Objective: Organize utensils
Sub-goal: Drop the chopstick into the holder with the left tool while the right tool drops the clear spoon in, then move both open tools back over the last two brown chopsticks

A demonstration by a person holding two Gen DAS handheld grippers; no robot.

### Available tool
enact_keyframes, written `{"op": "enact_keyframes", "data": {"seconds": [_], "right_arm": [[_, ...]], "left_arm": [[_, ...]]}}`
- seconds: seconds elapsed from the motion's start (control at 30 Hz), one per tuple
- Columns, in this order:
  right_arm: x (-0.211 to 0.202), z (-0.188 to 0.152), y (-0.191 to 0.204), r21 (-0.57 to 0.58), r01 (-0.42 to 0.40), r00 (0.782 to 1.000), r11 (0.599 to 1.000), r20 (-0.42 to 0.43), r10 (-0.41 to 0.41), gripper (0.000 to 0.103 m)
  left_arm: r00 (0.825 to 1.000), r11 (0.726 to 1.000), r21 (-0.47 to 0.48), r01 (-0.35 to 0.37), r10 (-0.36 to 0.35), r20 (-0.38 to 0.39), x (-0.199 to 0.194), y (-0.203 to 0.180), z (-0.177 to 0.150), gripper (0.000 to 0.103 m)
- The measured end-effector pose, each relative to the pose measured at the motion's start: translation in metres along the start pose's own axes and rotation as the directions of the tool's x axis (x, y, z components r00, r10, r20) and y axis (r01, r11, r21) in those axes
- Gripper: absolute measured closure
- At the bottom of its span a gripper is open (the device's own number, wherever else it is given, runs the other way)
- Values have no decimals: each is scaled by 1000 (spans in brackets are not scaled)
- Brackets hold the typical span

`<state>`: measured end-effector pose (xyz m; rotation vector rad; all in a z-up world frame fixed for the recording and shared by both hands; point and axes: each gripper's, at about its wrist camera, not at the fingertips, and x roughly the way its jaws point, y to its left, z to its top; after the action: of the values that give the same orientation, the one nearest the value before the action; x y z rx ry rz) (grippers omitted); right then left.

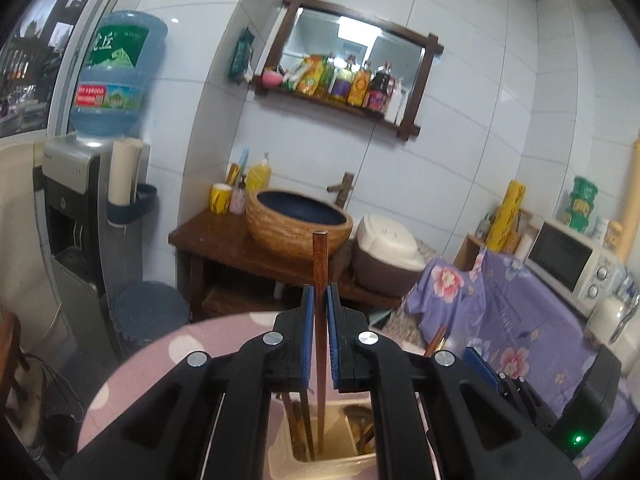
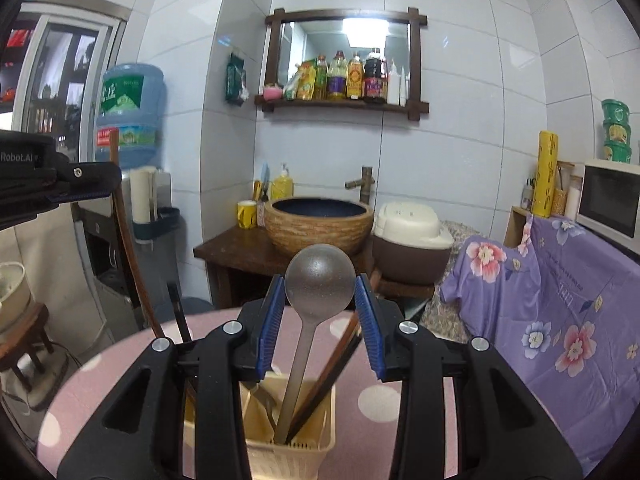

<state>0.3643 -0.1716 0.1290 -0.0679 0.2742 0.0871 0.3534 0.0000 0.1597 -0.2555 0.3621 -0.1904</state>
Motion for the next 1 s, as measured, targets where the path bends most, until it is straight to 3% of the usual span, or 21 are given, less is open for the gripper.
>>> {"op": "enact_keyframes", "data": {"seconds": [0.23, 0.53, 0.6, 0.63, 0.67, 0.7, 0.73, 0.8, 0.9, 1.0], "right_arm": [[7, -50, 3, -37, 24, 998, 999, -51, -26, 66], [10, -75, 0, -35, 19, 996, 999, -86, -21, 64], [5, -76, -2, -28, 24, 996, 999, -88, -26, 55], [-1, -76, -6, -14, 26, 996, 1000, -86, -27, 40], [-8, -77, -9, 6, 19, 996, 1000, -86, -19, 37], [-18, -78, -14, 28, 9, 996, 1000, -94, -6, 37], [-25, -80, -17, 35, 10, 994, 999, -112, -6, 37], [-39, -87, -23, 40, 25, 981, 999, -194, -16, 37], [-67, -113, -35, 91, 18, 943, 996, -333, 13, 36], [-90, -153, -35, 110, 26, 891, 994, -453, 27, 36]], "left_arm": [[998, 1000, 19, 1, 0, -57, 11, 0, -51, 95], [995, 998, 61, -13, 19, -100, 21, -1, -67, 96], [995, 998, 66, -9, 15, -99, 15, -1, -70, 96], [995, 998, 63, -3, 9, -104, 12, 0, -72, 94], [994, 998, 61, -1, 7, -109, 7, 1, -75, 92], [993, 998, 60, -4, 11, -117, 0, 3, -79, 83], [992, 998, 59, -8, 15, -124, -5, 4, -82, 67], [989, 999, 50, -15, 22, -148, -23, 9, -98, 55], [979, 999, 37, -29, 36, -202, -44, 18, -128, 55], [963, 999, 7, -35, 36, -266, -56, 26, -162, 55]]}}
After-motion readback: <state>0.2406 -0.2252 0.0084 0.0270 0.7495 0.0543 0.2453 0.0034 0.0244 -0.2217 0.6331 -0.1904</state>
